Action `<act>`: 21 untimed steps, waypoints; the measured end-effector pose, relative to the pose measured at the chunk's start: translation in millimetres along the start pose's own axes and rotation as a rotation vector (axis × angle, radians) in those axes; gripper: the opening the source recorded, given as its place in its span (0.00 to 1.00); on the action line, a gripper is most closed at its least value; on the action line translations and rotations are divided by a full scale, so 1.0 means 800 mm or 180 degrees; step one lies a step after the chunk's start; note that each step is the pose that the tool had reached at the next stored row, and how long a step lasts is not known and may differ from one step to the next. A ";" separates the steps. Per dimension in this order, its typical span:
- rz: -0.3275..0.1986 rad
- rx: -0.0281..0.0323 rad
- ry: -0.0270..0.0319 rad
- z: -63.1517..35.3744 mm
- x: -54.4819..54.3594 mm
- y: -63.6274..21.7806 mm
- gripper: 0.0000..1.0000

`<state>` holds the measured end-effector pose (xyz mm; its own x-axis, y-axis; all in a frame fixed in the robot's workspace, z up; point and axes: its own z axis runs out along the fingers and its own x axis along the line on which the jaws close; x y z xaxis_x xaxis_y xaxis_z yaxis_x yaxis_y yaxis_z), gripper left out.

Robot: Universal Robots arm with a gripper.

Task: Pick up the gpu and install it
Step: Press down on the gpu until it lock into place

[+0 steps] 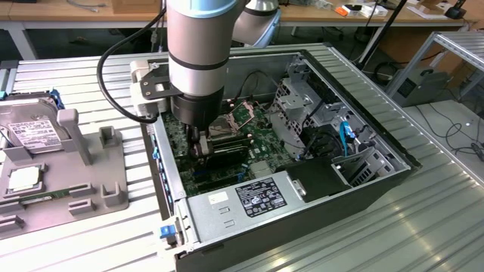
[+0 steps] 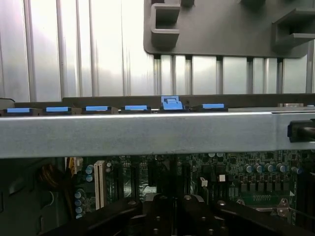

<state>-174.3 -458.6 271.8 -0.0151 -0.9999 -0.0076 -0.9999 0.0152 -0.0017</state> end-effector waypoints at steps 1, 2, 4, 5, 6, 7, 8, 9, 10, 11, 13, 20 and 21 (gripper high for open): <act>-0.0002 0.0000 0.0000 0.000 0.000 0.000 0.11; -0.0003 0.0000 0.0000 0.000 0.000 0.000 0.11; -0.0005 -0.0001 0.0001 0.000 0.000 0.000 0.11; -0.0005 0.0000 0.0000 0.000 -0.001 0.000 0.11; -0.0005 0.0001 -0.0001 -0.002 -0.001 0.000 0.11; -0.0005 0.0003 -0.0004 -0.006 -0.002 0.000 0.11; -0.0005 0.0001 -0.0001 -0.015 -0.002 0.000 0.11; -0.0005 0.0001 0.0000 -0.018 -0.003 0.000 0.11; -0.0005 0.0001 -0.0001 -0.018 -0.004 0.000 0.11; -0.0005 0.0001 0.0000 -0.018 -0.006 0.000 0.11; -0.0005 0.0001 0.0000 -0.018 -0.011 0.001 0.11; -0.0005 0.0001 0.0000 -0.018 -0.019 0.020 0.11; -0.0005 0.0001 0.0000 -0.019 -0.019 0.022 0.11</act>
<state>-191.6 -443.4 286.6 -0.0135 -0.9999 -0.0076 -0.9999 0.0135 -0.0019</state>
